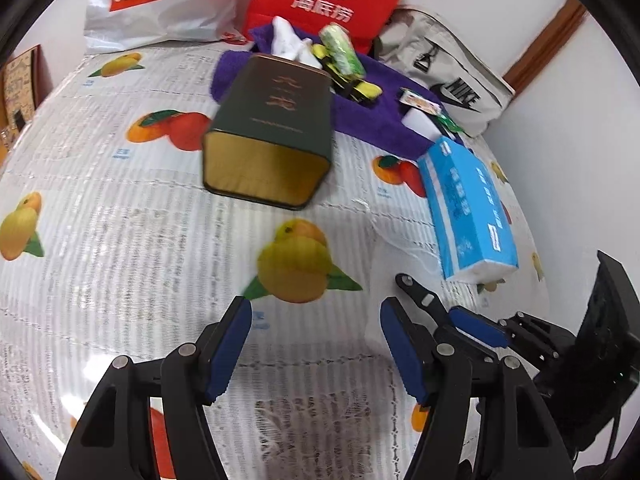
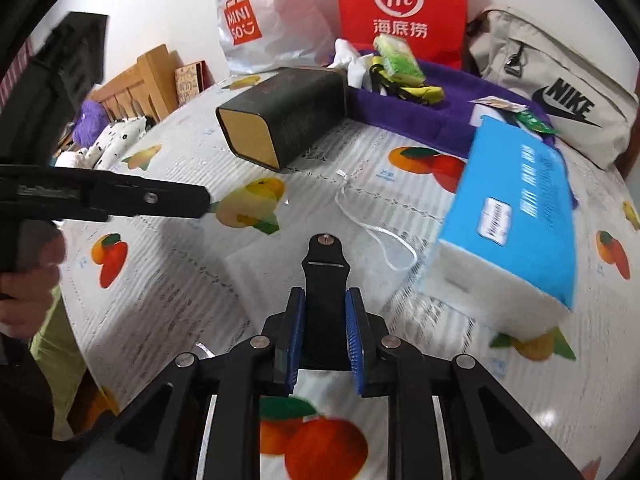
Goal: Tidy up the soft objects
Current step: 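Grasp the white mesh bag with the left gripper while the right grasps the black watch strap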
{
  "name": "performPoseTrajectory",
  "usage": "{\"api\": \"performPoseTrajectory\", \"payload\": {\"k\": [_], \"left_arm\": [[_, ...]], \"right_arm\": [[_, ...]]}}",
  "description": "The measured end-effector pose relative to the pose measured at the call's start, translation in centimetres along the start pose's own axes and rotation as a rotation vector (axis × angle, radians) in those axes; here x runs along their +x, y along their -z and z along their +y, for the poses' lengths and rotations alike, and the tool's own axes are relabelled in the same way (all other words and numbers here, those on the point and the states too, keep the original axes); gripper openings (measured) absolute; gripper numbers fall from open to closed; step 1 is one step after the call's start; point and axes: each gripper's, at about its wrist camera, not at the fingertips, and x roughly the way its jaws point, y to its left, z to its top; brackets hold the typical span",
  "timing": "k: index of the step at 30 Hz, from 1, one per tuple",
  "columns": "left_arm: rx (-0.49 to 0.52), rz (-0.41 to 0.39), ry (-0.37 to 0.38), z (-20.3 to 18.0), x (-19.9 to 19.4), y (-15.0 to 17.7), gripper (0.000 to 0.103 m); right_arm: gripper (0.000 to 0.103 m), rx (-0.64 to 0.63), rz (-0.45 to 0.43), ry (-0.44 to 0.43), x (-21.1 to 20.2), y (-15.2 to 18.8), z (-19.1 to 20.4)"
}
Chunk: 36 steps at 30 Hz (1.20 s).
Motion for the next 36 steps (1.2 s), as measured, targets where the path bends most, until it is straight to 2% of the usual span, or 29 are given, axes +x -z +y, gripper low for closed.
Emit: {"api": "performPoseTrajectory", "payload": {"k": [5, 10, 13, 15, 18, 22, 25, 27, 29, 31, 34, 36], "left_arm": [[0.048, 0.025, 0.035, -1.9, 1.4, 0.5, 0.065], [0.124, 0.067, 0.046, -4.7, 3.6, 0.7, 0.066], [0.183, 0.059, 0.041, -6.5, 4.4, 0.8, 0.074], [0.222, 0.068, 0.038, -7.5, 4.8, 0.9, 0.076], [0.272, 0.069, 0.008, -8.9, 5.6, 1.1, 0.088], [0.308, 0.059, -0.037, -9.7, 6.2, 1.2, 0.094], [0.312, 0.049, -0.059, -9.9, 6.5, 1.1, 0.095], [0.335, 0.045, -0.099, -10.3, 6.9, 1.1, 0.095], [0.366, 0.039, -0.141, -10.8, 7.2, 1.3, 0.095], [0.384, 0.025, -0.164, -11.1, 7.4, 1.5, 0.097], [0.381, -0.003, -0.162, -10.8, 7.2, 1.7, 0.097], [0.376, -0.020, -0.169, -10.7, 7.1, 1.7, 0.094]], "right_arm": [[0.021, 0.024, -0.003, 0.031, -1.8, 1.8, -0.8], [0.021, 0.077, -0.004, 0.112, -3.5, 3.9, -3.1], [0.021, 0.122, 0.004, 0.150, -3.9, 4.9, -4.9], [0.021, 0.152, 0.010, 0.166, -3.9, 5.5, -6.2], [0.021, 0.182, 0.026, 0.158, -3.3, 6.1, -7.5], [0.021, 0.179, 0.006, 0.145, -3.0, 6.3, -7.7], [0.027, 0.193, -0.015, 0.117, -2.6, 6.1, -7.8], [0.043, 0.199, -0.026, 0.083, -2.5, 6.0, -7.8], [0.049, 0.187, -0.031, 0.071, -2.3, 6.0, -7.6], [0.050, 0.152, -0.037, 0.095, -2.2, 6.1, -7.0], [0.050, 0.118, -0.058, 0.117, -2.1, 6.4, -6.5], [0.050, 0.109, -0.066, 0.131, -2.1, 6.5, -6.3]]}}
